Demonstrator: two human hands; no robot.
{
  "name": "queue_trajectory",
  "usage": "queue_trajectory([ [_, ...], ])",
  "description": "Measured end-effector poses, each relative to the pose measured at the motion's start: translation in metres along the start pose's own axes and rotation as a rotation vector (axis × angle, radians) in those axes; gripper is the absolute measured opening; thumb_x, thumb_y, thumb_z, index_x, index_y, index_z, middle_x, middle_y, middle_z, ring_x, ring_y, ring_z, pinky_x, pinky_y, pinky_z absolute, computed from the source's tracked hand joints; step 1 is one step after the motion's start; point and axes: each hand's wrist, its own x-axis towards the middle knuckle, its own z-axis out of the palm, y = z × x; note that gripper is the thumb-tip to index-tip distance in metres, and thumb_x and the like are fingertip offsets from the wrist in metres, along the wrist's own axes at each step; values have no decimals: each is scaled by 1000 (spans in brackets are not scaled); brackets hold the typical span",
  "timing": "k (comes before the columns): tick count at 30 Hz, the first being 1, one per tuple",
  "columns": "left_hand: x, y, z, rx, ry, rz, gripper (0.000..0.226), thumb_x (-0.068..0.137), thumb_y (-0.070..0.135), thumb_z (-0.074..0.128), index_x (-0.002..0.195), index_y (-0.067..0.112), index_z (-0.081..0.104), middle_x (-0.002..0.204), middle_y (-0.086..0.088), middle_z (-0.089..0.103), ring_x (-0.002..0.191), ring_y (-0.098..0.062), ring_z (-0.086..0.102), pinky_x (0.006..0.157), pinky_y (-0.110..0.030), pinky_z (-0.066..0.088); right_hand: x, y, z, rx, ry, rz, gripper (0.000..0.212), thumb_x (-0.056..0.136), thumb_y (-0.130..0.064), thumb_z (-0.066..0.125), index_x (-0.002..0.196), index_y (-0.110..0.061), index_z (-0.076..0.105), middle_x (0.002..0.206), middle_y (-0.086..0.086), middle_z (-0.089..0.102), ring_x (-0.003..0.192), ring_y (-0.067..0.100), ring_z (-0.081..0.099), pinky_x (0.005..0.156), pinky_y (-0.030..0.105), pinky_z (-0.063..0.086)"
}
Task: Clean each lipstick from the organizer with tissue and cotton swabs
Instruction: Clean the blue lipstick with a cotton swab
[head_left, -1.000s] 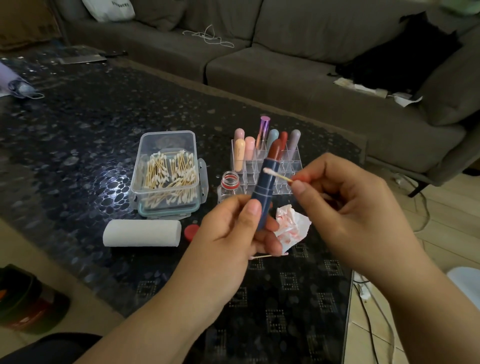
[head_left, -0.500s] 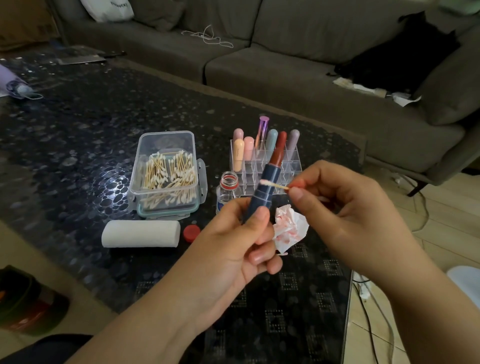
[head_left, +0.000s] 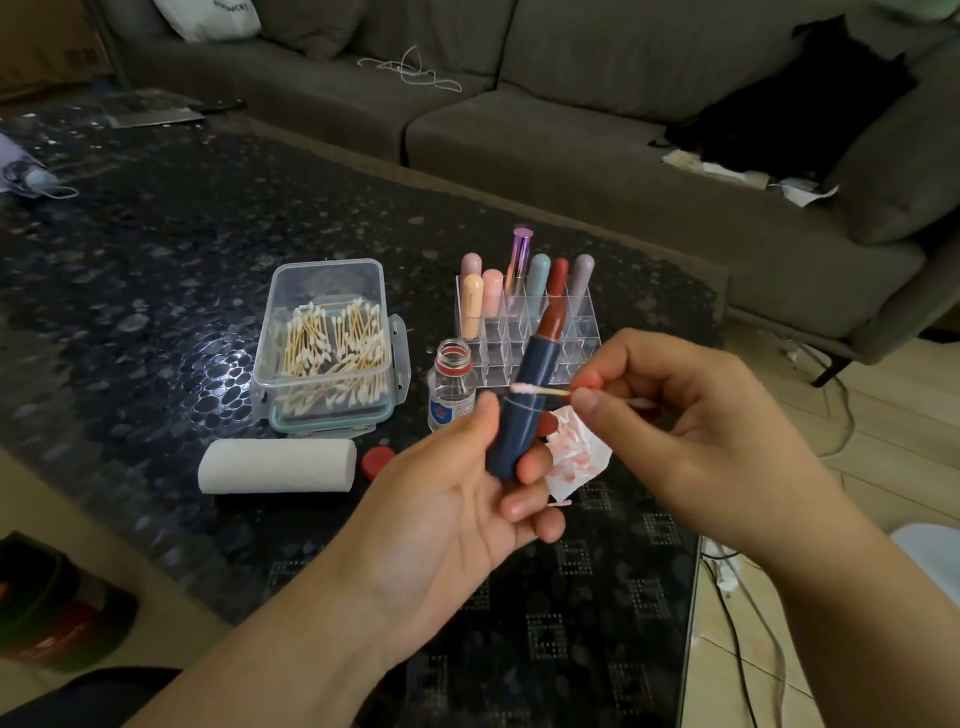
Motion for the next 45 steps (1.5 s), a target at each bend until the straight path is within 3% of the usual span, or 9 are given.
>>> queue_trajectory([
  [4,2,1,1,20,5,14,22,77,21,57,94,8,51,63,-1,43,50,-10,34,49,-24,44,1,4,-2,5,105,13,11,90,-20,62,79,-22,61,61,-8,59,53,5,51,52,11,39],
  [7,2,-1,1,18,5,21,11,78,16,56,88,11,55,62,-1,43,49,-10,35,48,-25,44,0,1,-1,-5,39,3,8,84,-25,59,78,-21,61,64,-2,60,53,9,51,50,12,39],
  [13,1,-1,1,63,41,45,23,87,22,51,96,1,58,68,-6,55,56,-14,50,54,-27,49,1,2,-4,34,82,20,12,90,-19,63,78,-19,61,60,-5,59,51,6,51,50,11,38],
  [16,0,-1,2,52,47,57,28,84,22,46,97,1,59,66,-5,53,54,-13,46,54,-25,48,-1,0,-1,5,-14,9,9,83,-26,59,78,-19,62,61,-1,60,51,7,51,50,12,38],
  [20,-1,1,0,-5,10,12,26,90,24,52,98,0,59,66,-5,49,53,-12,39,53,-26,47,1,2,-1,33,84,3,9,88,-21,61,79,-20,61,62,-10,57,54,3,51,52,10,39],
  [25,1,0,1,15,-13,13,17,78,15,55,92,7,52,62,-2,46,49,-11,36,50,-25,45,0,0,0,8,-19,-5,10,84,-26,58,79,-18,62,63,2,60,53,12,52,50,14,40],
  [29,0,-1,-1,10,-28,14,13,80,14,55,90,7,53,63,-3,48,49,-12,40,51,-26,46,1,1,-2,62,74,6,10,86,-25,59,78,-20,61,57,-12,56,49,2,48,49,8,36],
  [33,1,-2,0,41,3,64,14,83,17,57,84,7,66,70,-8,56,56,-15,49,53,-27,48,0,-1,-2,49,-9,12,13,89,-26,59,79,-18,63,54,-14,53,46,2,46,47,8,34],
  [45,-2,0,1,31,18,32,28,88,26,55,100,1,57,66,-4,48,53,-12,38,53,-27,46,1,-1,-3,0,74,22,13,87,-28,57,80,-20,64,60,-8,58,51,3,49,49,11,38],
])
